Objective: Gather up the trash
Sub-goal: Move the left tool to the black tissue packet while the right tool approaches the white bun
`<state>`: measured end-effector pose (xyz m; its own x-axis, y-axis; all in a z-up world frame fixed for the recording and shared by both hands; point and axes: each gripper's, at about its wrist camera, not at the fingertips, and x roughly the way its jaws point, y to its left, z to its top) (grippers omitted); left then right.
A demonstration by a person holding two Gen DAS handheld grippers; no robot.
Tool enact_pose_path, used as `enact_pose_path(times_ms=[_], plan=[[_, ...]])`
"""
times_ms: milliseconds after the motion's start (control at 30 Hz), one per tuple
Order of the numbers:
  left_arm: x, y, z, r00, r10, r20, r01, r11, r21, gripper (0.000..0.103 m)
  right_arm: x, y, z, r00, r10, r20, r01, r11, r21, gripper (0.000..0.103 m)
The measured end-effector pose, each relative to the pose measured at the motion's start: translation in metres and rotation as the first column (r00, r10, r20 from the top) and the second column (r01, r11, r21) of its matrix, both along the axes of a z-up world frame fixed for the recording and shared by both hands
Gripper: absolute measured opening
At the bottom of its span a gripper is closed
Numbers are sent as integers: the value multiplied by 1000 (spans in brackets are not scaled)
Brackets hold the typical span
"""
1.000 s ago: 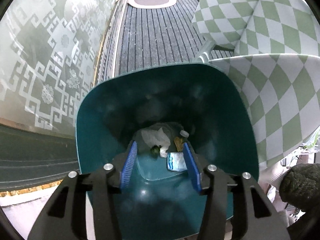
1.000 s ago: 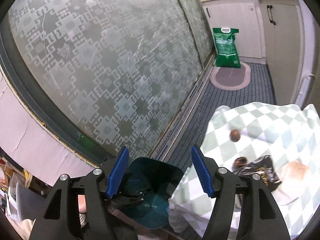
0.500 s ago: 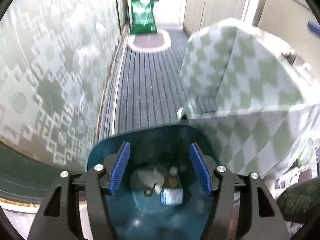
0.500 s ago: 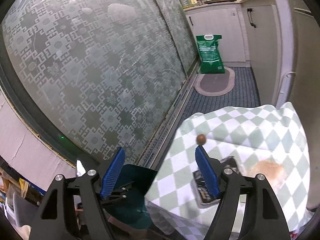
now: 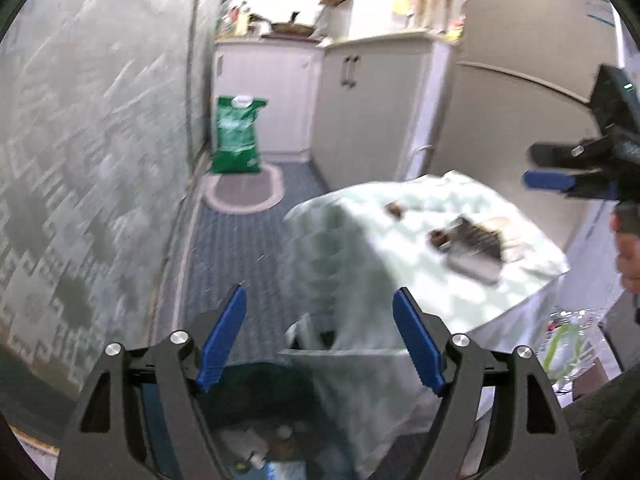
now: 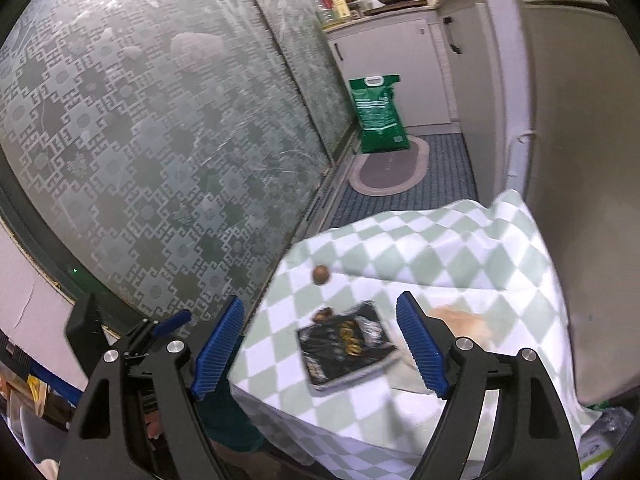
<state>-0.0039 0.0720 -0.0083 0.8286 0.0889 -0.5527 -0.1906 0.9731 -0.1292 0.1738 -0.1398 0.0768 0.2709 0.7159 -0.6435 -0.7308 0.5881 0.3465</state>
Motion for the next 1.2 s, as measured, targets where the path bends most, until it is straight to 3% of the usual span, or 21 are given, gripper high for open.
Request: enact_pose_path(times_ms=[233, 600, 800, 1200], plan=[[26, -44, 14, 986, -147, 78, 146, 989, 21, 88, 13, -29, -12, 999, -40, -17, 40, 999, -24, 80], [79, -84, -2, 963, -267, 20, 268, 963, -18, 88, 22, -59, -17, 998, -45, -49, 44, 999, -20, 80], [94, -89, -14, 956, -292, -23, 291, 956, -44, 88, 26, -79, -20, 996, -59, -64, 58, 998, -9, 80], [107, -102, -20, 955, -288, -62, 289, 957, -8, 87, 29, -91, -26, 997, -68, -39, 66, 996, -52, 81]])
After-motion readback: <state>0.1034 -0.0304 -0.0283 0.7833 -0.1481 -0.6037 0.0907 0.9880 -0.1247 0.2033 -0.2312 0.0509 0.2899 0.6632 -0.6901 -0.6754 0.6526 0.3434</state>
